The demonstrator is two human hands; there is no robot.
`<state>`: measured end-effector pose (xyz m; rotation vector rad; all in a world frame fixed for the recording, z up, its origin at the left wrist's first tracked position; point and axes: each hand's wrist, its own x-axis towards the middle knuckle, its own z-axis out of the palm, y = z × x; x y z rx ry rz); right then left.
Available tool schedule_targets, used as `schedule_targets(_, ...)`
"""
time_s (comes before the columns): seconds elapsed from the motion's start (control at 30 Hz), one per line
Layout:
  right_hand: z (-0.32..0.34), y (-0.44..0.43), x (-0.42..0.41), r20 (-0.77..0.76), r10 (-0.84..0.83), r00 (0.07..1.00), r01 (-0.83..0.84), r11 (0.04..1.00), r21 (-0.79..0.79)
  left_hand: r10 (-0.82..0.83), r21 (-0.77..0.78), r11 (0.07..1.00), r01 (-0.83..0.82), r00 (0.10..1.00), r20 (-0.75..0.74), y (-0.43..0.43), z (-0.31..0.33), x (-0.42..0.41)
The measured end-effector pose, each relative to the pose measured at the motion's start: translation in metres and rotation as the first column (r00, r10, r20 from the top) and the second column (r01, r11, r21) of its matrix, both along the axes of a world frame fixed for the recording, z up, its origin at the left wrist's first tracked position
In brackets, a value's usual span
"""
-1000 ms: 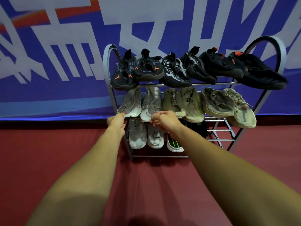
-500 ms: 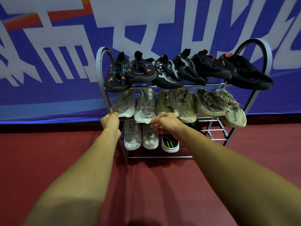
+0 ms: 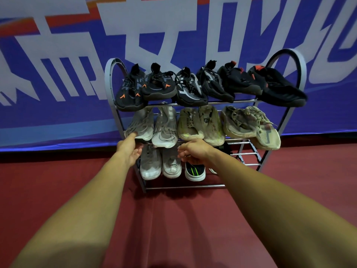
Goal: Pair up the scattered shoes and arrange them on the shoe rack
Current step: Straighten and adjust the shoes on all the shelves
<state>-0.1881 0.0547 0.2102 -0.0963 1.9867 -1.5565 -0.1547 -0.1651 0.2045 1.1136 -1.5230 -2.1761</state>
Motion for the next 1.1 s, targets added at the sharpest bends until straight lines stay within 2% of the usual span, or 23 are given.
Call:
schedule_targets(0.1, 0.0, 0.004, 0.002, -0.007, -0.023, 1.0, 0.023, 1.0, 0.015, -0.096, 0.009, 0.995, 0.095, 0.995, 0.016, 0.012, 0.002, 0.005)
schedule_targets(0.37, 0.0, 0.017, 0.016, -0.023, -0.021, 1.0, 0.022, 0.998, 0.056, -0.371, -0.136, 0.91, 0.393, 0.915, 0.16, 0.033, -0.004, 0.029)
schedule_targets(0.63, -0.037, -0.003, 0.03, 0.024, -0.03, 0.999, 0.028, 0.996, 0.084, -0.417, -0.24, 0.829, 0.505, 0.844, 0.337, 0.041, -0.03, 0.048)
schedule_targets(0.8, -0.076, -0.02, 0.032, 0.052, -0.05, 0.997, 0.042, 0.989, 0.142, -0.435, -0.243, 0.792, 0.56, 0.797, 0.418, 0.049, -0.053, 0.045)
schedule_targets(0.97, -0.102, -0.037, 0.026, 0.142, -0.071, 0.987, 0.047, 0.986, 0.163, -0.451, -0.211, 0.781, 0.587, 0.765, 0.459, 0.051, -0.072, 0.032)
schedule_targets(1.1, -0.121, -0.052, 0.012, 0.239, -0.176, 0.955, 0.136, 0.975, 0.175, -0.438, -0.186, 0.794, 0.579, 0.757, 0.486, 0.051, -0.085, 0.013)
